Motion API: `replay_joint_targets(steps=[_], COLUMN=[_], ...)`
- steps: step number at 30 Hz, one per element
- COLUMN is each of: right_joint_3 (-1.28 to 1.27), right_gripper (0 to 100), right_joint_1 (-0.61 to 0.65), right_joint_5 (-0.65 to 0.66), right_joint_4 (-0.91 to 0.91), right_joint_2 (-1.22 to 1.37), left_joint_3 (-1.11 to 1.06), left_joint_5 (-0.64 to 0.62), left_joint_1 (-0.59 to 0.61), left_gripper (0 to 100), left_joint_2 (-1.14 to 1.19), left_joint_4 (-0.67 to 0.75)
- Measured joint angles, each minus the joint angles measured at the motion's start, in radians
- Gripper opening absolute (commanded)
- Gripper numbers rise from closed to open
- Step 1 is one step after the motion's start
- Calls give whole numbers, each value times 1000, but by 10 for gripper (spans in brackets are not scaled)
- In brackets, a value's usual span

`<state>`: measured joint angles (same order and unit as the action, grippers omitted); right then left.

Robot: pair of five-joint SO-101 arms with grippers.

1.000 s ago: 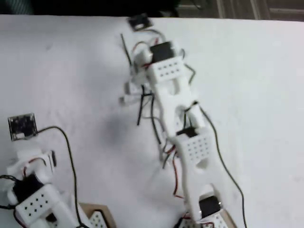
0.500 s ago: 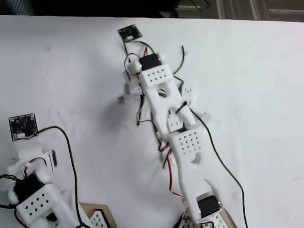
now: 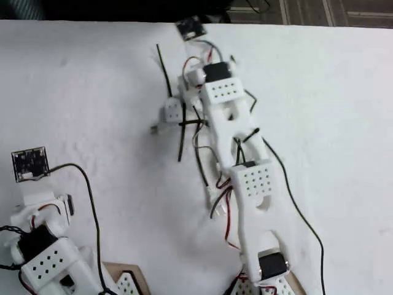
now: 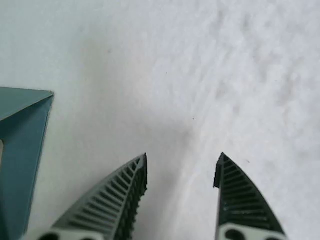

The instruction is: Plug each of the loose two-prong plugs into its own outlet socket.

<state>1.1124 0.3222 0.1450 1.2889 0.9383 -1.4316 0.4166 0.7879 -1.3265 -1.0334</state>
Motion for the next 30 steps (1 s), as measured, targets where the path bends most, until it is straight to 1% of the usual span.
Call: replay_joint_targets(steps=[3, 4, 8, 10, 15, 19, 21, 24, 30], right_joint_3=[0, 0, -8, -9, -9, -9, -11, -12, -12], right_gripper=[26, 46, 198, 235, 205, 181, 149, 112, 155], right_joint_1=[-34, -35, -12, 9, 66, 60, 60, 68, 92], right_joint_5=[0, 0, 0, 0, 0, 2, 0, -46, -71], right_joint_4=[-18, -18, 14, 31, 31, 28, 28, 34, 34], right_joint_2=[-29, -34, -34, -34, -20, 2, 2, 6, 20], left_joint_3=[0, 0, 0, 0, 0, 0, 0, 0, 0], left_joint_5=[0, 0, 0, 0, 0, 0, 0, 0, 0], left_joint_1=[0, 0, 0, 0, 0, 0, 0, 0, 0], left_gripper=[228, 228, 228, 228, 228, 228, 228, 228, 228], left_joint_2=[0, 0, 0, 0, 0, 0, 0, 0, 0], left_joint_4=[0, 0, 0, 0, 0, 0, 0, 0, 0])
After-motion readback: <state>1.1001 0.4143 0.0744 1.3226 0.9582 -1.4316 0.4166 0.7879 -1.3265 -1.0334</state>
